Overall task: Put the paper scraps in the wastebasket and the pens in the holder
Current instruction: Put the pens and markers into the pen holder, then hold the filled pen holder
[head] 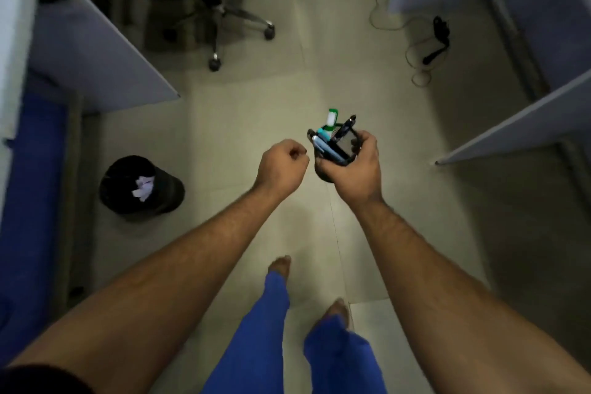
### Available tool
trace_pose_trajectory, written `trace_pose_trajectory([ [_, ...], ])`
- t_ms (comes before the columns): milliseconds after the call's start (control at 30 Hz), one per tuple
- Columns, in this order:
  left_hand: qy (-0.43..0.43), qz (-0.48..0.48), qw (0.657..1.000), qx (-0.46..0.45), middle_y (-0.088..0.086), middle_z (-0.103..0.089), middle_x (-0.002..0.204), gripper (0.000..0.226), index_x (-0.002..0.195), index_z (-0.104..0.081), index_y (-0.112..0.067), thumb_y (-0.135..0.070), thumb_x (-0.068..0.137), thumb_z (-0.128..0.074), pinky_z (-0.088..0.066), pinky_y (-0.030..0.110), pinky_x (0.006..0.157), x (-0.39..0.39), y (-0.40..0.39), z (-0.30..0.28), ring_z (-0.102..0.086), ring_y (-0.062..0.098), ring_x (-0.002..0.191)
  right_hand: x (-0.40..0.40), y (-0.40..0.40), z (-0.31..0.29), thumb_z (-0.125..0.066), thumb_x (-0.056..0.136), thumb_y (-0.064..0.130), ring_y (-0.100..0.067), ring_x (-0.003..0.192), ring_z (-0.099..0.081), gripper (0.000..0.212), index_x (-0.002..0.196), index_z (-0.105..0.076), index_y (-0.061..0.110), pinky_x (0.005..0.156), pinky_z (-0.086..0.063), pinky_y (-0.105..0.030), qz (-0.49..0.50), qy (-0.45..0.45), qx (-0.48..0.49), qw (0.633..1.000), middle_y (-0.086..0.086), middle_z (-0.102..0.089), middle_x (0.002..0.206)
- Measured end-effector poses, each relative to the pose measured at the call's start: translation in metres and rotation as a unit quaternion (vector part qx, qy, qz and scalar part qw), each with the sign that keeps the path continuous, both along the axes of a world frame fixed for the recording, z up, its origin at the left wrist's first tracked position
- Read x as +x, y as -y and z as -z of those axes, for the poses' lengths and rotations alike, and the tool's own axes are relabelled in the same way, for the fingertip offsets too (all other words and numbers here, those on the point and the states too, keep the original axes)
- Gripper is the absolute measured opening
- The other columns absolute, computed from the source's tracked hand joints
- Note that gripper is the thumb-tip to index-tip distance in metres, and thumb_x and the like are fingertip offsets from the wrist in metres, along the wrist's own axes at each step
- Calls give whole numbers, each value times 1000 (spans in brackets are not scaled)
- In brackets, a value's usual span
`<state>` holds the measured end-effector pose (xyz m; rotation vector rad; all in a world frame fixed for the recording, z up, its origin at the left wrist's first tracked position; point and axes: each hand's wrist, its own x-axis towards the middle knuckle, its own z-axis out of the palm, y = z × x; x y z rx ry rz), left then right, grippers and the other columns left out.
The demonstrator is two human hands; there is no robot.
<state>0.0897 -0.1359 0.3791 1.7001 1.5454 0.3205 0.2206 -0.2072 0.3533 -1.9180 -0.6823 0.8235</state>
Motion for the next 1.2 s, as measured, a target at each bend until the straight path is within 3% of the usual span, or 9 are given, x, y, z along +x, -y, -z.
trace_pose_trajectory([
  [200,-46,-30,996,67,-4,-68,89,23,103,-69,-18,-20,83,-57,-52,30,78,-94,21,-119,-63,20,85,-65,2,-118,-87,57,39,-4,102,-63,79,122,-43,32,92,-54,-27,-84,-30,15,996,7,-59,121],
  [367,-34,-82,991,102,1,-69,97,22,103,-68,-16,-21,83,-60,-52,33,83,-181,31,-165,-64,19,88,-142,-3,-170,-86,58,37,-2,106,-61,84,129,-42,29,92,-51,-23,-169,-20,31,985,9,-57,124],
  [467,-31,-126,985,112,1,-66,102,27,109,-67,-14,-20,83,-62,-49,28,84,-246,35,-180,-61,15,89,-206,-11,-193,-88,60,32,3,105,-61,83,130,-44,27,91,-51,-19,-213,-19,43,976,9,-58,123],
  [567,-46,-162,976,136,0,-65,106,35,118,-62,-16,-23,83,-61,-49,26,83,-310,32,-182,-59,12,90,-267,-25,-208,-89,62,29,6,105,-61,81,130,-45,26,92,-51,-18,-247,-22,61,967,10,-59,123],
  [733,-134,-177,957,186,6,-65,105,30,112,-60,-14,-26,84,-58,-52,40,79,-429,22,-181,-61,26,95,-388,-63,-224,-89,58,41,0,109,-62,83,128,-45,29,95,-53,-28,-335,-20,66,940,10,-60,123],
  [800,-165,-220,944,185,12,-64,114,39,120,-59,-11,-25,84,-60,-51,41,85,-475,20,-171,-61,32,101,-433,-78,-224,-90,58,43,-1,109,-62,82,126,-46,31,94,-55,-32,-369,-33,69,926,11,-61,121],
  [933,-218,-316,913,136,17,-60,124,50,130,-53,-6,-26,85,-63,-47,45,92,-566,19,-136,-57,36,111,-518,-108,-219,-91,64,29,10,102,-62,74,123,-47,30,86,-52,-14,-436,-55,51,897,17,-62,116],
  [1067,-271,-371,883,96,19,-55,130,59,132,-50,-5,-39,86,-64,-45,47,95,-641,21,-102,-53,37,119,-590,-124,-203,-90,61,28,5,99,-66,74,122,-49,31,87,-58,-27,-480,-54,33,875,18,-65,110],
  [1200,-328,-413,849,49,26,-39,148,79,144,-38,-4,-59,90,-49,-29,51,114,-681,35,-68,-38,41,138,-641,-132,-192,-90,64,26,19,90,-60,72,123,-48,26,78,-49,-9,-529,-24,14,848,25,-62,101],
])
